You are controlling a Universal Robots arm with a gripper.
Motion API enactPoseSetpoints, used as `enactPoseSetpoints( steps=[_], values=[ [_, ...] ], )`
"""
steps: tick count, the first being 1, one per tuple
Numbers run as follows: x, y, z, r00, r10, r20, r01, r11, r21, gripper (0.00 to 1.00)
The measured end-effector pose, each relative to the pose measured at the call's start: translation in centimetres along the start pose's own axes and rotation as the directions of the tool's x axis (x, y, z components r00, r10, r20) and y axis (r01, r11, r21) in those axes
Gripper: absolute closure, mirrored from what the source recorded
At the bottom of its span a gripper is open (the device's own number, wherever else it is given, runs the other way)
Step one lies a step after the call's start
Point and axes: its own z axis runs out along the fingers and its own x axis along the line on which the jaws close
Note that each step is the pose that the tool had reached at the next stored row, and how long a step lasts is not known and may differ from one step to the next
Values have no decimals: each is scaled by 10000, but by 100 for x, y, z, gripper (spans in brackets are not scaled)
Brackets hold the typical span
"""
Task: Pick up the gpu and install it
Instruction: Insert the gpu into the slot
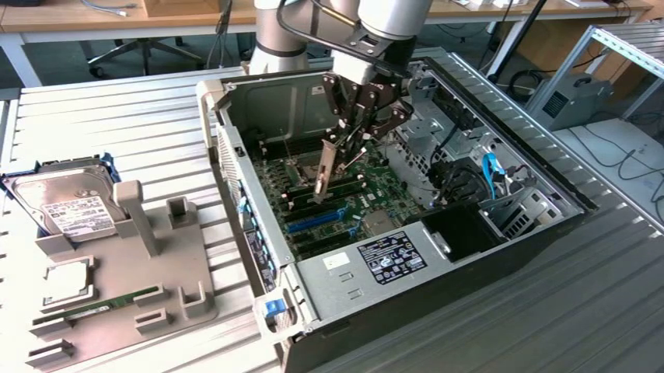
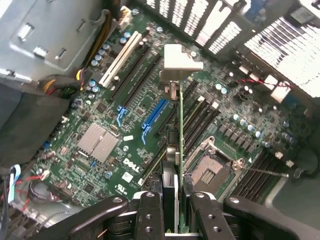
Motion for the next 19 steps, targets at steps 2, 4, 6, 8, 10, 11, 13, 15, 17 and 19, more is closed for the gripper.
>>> enactPoseSetpoints(
  steps=[2,4,6,8,10,11,13,15,17,19],
  values=[
    [0,0,6,9994,343,14,-343,9994,6,74],
    [0,0,10,9978,661,26,-661,9978,10,74],
    [0,-1,15,9948,1017,43,-1017,9948,17,74],
    [0,-1,18,9911,1331,56,-1331,9911,22,74],
    [0,-1,21,9866,1628,70,-1628,9867,26,74],
    [0,-1,22,9839,1783,77,-1784,9840,28,74],
    [0,-1,24,9788,2048,90,-2048,9788,32,74],
    [0,-1,26,9722,2339,103,-2340,9722,34,74],
    [1,-1,29,9654,2604,115,-2605,9655,36,74],
    [1,-1,31,9587,2842,126,-2843,9587,38,74]
  ],
)
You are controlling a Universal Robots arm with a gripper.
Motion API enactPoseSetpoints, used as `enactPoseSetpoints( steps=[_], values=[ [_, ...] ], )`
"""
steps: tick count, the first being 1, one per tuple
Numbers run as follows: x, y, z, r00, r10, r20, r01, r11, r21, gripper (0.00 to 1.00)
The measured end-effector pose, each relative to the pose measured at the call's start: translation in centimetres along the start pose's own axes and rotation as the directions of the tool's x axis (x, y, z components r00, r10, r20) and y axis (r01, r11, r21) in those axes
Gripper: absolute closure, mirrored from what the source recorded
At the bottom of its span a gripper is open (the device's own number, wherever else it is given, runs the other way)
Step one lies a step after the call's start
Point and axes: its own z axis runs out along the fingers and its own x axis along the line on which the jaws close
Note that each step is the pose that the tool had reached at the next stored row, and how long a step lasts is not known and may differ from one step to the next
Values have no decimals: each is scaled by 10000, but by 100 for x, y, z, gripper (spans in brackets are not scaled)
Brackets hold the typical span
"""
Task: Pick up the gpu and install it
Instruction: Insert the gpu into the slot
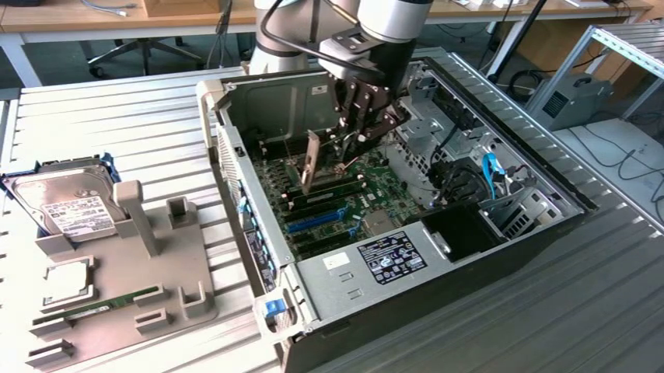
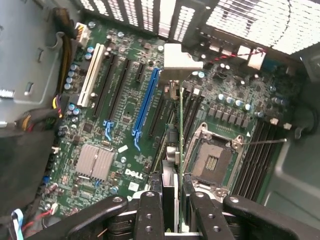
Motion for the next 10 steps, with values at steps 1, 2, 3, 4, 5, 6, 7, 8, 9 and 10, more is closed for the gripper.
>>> enactPoseSetpoints(
  steps=[1,2,3,4,5,6,7,8,9,10],
  values=[
    [0,0,1,9999,102,4,-102,9999,2,74],
    [0,0,2,9998,212,8,-212,9998,4,74],
    [0,0,3,9995,314,13,-314,9995,6,74],
    [0,0,4,9991,418,17,-418,9991,8,74],
    [0,0,4,9987,518,21,-518,9987,9,74],
    [0,0,5,9982,593,25,-593,9982,11,74],
    [0,0,6,9977,682,29,-682,9977,12,74],
    [0,0,7,9971,755,31,-755,9971,13,74],
    [0,0,8,9965,841,35,-841,9965,14,74],
    [1,0,9,9958,912,38,-912,9958,15,74]
  ],
)
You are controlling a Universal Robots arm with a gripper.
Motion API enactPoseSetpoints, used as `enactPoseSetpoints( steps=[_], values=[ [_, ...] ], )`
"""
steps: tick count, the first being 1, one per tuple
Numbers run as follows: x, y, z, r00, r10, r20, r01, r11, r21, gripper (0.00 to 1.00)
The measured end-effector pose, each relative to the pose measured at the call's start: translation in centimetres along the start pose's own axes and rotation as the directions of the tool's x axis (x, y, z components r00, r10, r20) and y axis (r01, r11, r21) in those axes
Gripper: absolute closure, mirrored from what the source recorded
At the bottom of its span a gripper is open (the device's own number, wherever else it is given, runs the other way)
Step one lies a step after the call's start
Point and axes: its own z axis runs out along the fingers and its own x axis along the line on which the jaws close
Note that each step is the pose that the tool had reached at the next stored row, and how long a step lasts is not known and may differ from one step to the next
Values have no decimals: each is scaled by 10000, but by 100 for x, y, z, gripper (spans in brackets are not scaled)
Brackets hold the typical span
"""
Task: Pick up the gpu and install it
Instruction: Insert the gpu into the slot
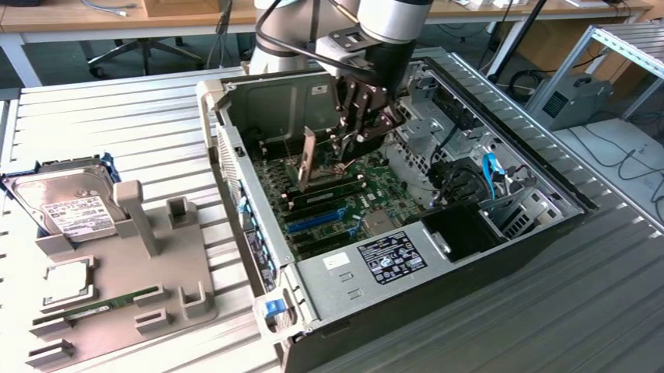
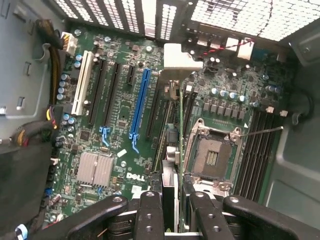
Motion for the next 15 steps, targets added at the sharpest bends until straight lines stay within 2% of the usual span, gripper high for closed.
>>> enactPoseSetpoints(
  steps=[15],
  values=[
    [5,0,13,9951,985,46,-985,9951,18,74]
  ],
)
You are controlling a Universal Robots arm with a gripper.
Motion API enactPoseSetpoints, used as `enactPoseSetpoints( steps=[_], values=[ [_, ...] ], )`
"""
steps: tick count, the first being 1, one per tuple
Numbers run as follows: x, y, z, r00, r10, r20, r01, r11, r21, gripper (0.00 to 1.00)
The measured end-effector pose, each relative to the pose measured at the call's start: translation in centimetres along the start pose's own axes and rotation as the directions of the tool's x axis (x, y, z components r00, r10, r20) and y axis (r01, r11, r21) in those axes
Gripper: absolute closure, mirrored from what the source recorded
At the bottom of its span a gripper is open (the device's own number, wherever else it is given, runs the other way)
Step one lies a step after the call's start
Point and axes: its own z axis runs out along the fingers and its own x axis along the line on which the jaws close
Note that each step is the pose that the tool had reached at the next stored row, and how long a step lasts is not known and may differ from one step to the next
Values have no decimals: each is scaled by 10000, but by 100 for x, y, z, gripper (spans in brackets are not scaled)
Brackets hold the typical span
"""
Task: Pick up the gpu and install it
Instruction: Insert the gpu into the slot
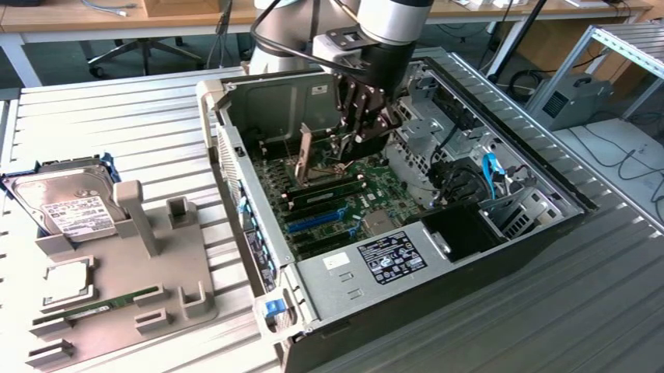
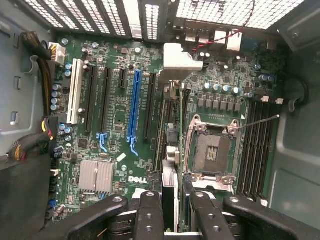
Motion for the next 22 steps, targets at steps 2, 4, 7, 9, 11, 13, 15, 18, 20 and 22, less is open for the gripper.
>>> enactPoseSetpoints(
  steps=[2,4,7,9,11,13,15,18,20,22],
  values=[
    [0,0,1,9999,121,6,-121,9999,2,74],
    [0,0,1,9998,185,8,-185,9998,3,74],
    [0,0,2,9996,276,12,-276,9996,5,74],
    [2,0,3,9994,346,16,-346,9994,6,74],
    [3,0,5,9991,433,24,-433,9991,9,74],
    [6,1,6,9988,495,27,-495,9988,10,74],
    [12,1,6,9984,559,30,-559,9984,10,74],
    [12,1,6,9984,560,31,-560,9984,11,74],
    [12,1,6,9982,596,32,-596,9982,11,74],
    [12,1,6,9974,723,37,-723,9974,13,74]
  ],
)
